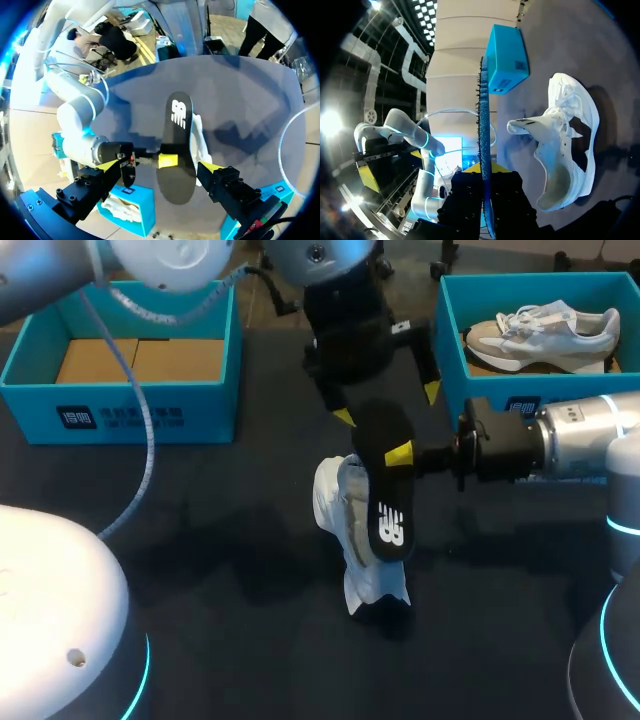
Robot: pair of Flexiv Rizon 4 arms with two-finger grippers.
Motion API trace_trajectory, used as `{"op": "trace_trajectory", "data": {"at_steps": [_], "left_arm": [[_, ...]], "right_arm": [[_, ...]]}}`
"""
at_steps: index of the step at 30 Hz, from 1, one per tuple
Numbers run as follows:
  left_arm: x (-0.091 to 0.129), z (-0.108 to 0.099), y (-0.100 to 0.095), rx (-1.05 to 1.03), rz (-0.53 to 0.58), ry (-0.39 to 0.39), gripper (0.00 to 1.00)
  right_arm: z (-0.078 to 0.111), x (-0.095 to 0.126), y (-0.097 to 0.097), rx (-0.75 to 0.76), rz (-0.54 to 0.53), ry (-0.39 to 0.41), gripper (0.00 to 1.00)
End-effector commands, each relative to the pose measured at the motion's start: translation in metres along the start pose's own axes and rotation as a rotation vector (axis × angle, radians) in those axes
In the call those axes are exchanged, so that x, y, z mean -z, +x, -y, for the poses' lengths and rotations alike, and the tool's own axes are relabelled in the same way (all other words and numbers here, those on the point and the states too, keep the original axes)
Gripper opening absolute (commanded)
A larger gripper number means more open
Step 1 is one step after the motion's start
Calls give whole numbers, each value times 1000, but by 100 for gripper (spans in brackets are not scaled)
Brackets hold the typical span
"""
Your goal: Take the shoe out of the shoebox, open the shoe tongue, remove and reinsert the insole, then place the shoe into the shoebox
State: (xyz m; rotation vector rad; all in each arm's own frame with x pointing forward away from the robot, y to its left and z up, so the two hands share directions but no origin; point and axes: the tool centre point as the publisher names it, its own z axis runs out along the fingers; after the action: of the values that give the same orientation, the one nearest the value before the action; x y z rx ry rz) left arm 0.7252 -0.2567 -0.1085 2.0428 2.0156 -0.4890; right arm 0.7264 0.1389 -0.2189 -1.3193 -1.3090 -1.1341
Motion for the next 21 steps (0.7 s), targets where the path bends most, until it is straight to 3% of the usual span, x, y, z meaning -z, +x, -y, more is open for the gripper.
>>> {"op": "trace_trajectory", "data": {"at_steps": [1, 10, 21], "left_arm": [[0, 4, 16, -14, 118, -6, 100], [13, 9, 19, -64, 407, -44, 100], [17, 15, 32, -132, 623, -104, 100]], "right_arm": [[6, 11, 6, 1, 9, -15, 0], [4, 19, 15, 4, 5, -14, 0], [4, 26, 20, 1, -5, -22, 0]]}}
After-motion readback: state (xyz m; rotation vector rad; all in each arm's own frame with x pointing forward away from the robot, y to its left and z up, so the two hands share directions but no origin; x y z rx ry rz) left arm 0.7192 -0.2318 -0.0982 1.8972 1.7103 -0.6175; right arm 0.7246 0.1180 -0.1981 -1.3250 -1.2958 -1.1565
